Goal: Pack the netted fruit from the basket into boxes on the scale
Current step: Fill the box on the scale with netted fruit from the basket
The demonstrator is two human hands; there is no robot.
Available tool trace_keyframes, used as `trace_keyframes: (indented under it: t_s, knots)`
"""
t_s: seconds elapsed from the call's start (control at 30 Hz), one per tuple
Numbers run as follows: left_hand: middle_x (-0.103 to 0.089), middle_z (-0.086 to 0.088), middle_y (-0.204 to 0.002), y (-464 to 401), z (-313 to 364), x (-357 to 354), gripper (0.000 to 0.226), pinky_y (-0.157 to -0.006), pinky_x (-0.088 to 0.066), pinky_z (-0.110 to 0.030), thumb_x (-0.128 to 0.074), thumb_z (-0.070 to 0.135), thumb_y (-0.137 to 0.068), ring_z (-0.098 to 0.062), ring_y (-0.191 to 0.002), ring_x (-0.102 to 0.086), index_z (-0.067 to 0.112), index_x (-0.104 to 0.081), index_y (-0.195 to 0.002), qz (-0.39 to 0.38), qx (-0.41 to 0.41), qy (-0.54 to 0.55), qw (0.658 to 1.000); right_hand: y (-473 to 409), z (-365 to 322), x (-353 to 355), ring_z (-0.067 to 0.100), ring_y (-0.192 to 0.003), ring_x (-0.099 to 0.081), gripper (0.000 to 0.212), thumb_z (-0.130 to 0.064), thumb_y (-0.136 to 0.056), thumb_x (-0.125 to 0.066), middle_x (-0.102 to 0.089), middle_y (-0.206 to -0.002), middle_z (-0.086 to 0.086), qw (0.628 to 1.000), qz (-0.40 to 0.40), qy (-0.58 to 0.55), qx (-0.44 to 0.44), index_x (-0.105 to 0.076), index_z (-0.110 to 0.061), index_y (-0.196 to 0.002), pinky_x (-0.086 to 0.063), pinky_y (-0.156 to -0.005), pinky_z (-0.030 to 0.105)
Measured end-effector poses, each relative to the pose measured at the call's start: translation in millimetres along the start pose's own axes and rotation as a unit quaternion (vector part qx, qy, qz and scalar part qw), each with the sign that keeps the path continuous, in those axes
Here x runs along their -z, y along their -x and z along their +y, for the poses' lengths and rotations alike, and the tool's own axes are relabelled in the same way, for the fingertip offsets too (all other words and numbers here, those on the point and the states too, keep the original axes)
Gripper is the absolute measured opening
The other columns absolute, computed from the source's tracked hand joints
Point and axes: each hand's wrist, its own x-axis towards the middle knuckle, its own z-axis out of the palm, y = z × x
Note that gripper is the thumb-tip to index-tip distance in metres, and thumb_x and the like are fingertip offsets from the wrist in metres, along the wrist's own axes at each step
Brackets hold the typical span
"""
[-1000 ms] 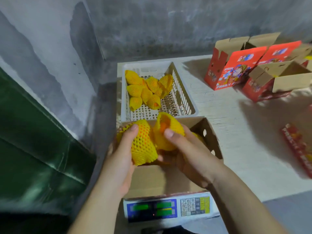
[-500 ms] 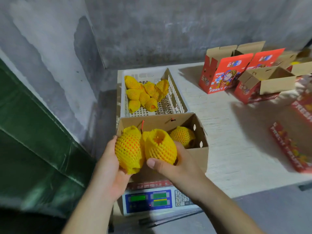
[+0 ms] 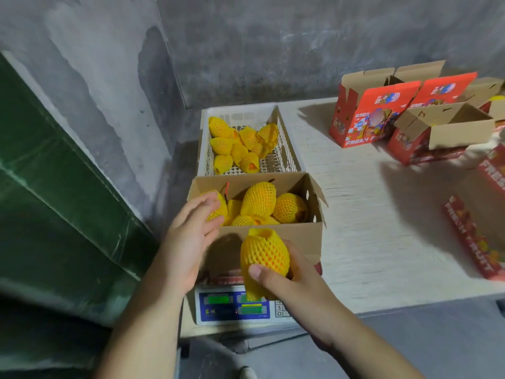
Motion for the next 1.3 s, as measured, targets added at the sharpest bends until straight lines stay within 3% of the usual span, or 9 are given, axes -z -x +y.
trace_keyframes:
  t_s: [0.07,0.17,0.33,0.57,0.7,0.83,1.07,1.2,1.3]
  knots:
    - [-0.076,0.001,-0.124,14.5,-16.7,7.1,0.026,-0.108,-0.050,-0.045,-0.056,0.032,-0.106,-0.022,-0.115,-0.073,0.027,-0.070,-0.127,-0.016,0.013,0.014,1.000,0.5,-2.2,0.4,-0.004,-0.106,-0.065,0.059,-0.076,-0.064,-0.074,-0.066,-0.112,-0.033,1.000,0.000,-0.011,0.002,-0.053,-0.066,-0.118,-0.057,-0.100,0.037]
    - [-0.075,-0.002,-0.128,36.4,-33.5,11.2,0.029,-0.110,-0.050,-0.053,-0.062,0.037,-0.098,-0.024,-0.119,-0.071,0.032,-0.074,-0.124,-0.061,0.029,-0.025,0.997,1.5,-0.6,-1.5,0.003,-0.110,-0.068,0.062,-0.071,-0.068,-0.074,-0.069,-0.117,-0.024,0.999,-0.003,-0.038,0.013,-0.055,-0.057,-0.126,-0.057,-0.101,0.043]
    - [-0.076,0.000,-0.125,62.3,-40.1,17.6,0.025,-0.110,-0.050,-0.050,-0.057,0.030,-0.107,-0.022,-0.117,-0.072,0.041,-0.076,-0.119,-0.067,0.018,-0.058,0.996,3.1,4.2,-6.8,0.017,-0.117,-0.068,0.066,-0.068,-0.068,-0.077,-0.071,-0.122,-0.014,0.998,-0.013,-0.066,0.012,-0.056,-0.050,-0.128,-0.060,-0.095,0.045]
    - [-0.074,0.003,-0.130,90.6,-35.8,31.7,0.044,-0.110,-0.051,-0.044,-0.069,0.034,-0.093,-0.019,-0.124,-0.068,0.029,-0.067,-0.136,-0.094,-0.052,-0.100,0.989,5.9,9.5,-3.1,0.015,-0.123,-0.065,0.060,-0.043,-0.080,-0.077,-0.068,-0.130,-0.011,0.987,-0.155,-0.009,0.033,-0.051,-0.055,-0.133,-0.054,-0.102,0.039]
    - [-0.072,0.011,-0.131,96.7,-25.4,47.3,0.033,-0.105,-0.052,-0.041,-0.062,0.037,-0.098,-0.015,-0.120,-0.070,0.043,-0.069,-0.130,-0.085,-0.056,-0.108,0.989,1.3,3.5,-4.1,0.019,-0.122,-0.067,0.063,-0.051,-0.080,-0.077,-0.069,-0.131,-0.007,0.991,-0.119,-0.036,0.052,-0.056,-0.041,-0.138,-0.053,-0.105,0.046]
    - [-0.073,0.016,-0.128,99.9,-21.9,58.4,0.028,-0.097,-0.051,-0.032,-0.056,0.040,-0.097,-0.009,-0.114,-0.072,0.046,-0.071,-0.121,-0.035,-0.050,-0.089,0.994,-4.2,-6.0,1.2,0.020,-0.113,-0.073,0.046,-0.051,-0.088,-0.073,-0.074,-0.123,-0.005,0.992,-0.073,-0.097,0.044,-0.062,-0.037,-0.130,-0.061,-0.090,0.038]
    - [-0.076,0.018,-0.116,91.0,-38.9,56.6,0.024,-0.090,-0.054,-0.028,-0.053,0.026,-0.108,-0.008,-0.107,-0.074,0.038,-0.069,-0.121,0.021,0.027,-0.061,0.998,-35.8,-52.6,33.9,0.012,-0.102,-0.073,0.056,-0.057,-0.072,-0.080,-0.075,-0.112,-0.006,0.982,0.070,0.083,0.156,-0.064,-0.034,-0.121,-0.061,-0.082,0.037]
    - [-0.076,0.019,-0.116,82.8,-38.3,54.6,0.023,-0.091,-0.053,-0.029,-0.057,0.033,-0.101,-0.007,-0.106,-0.074,0.038,-0.069,-0.120,0.027,0.025,-0.050,0.998,-61.6,-73.5,57.7,0.031,-0.129,-0.059,0.086,-0.047,-0.086,-0.076,-0.058,-0.146,0.008,0.894,0.070,0.424,0.125,-0.032,-0.031,-0.159,-0.048,-0.107,0.047]
    - [-0.076,0.018,-0.116,78.8,-34.9,55.0,0.030,-0.091,-0.054,-0.029,-0.057,0.040,-0.092,-0.008,-0.105,-0.075,0.038,-0.069,-0.120,0.029,0.019,-0.037,0.999,-56.1,-64.7,56.0,0.034,-0.134,-0.054,0.080,-0.047,-0.090,-0.067,-0.051,-0.153,0.013,0.864,0.055,0.493,0.088,-0.035,-0.025,-0.159,-0.043,-0.106,0.041]
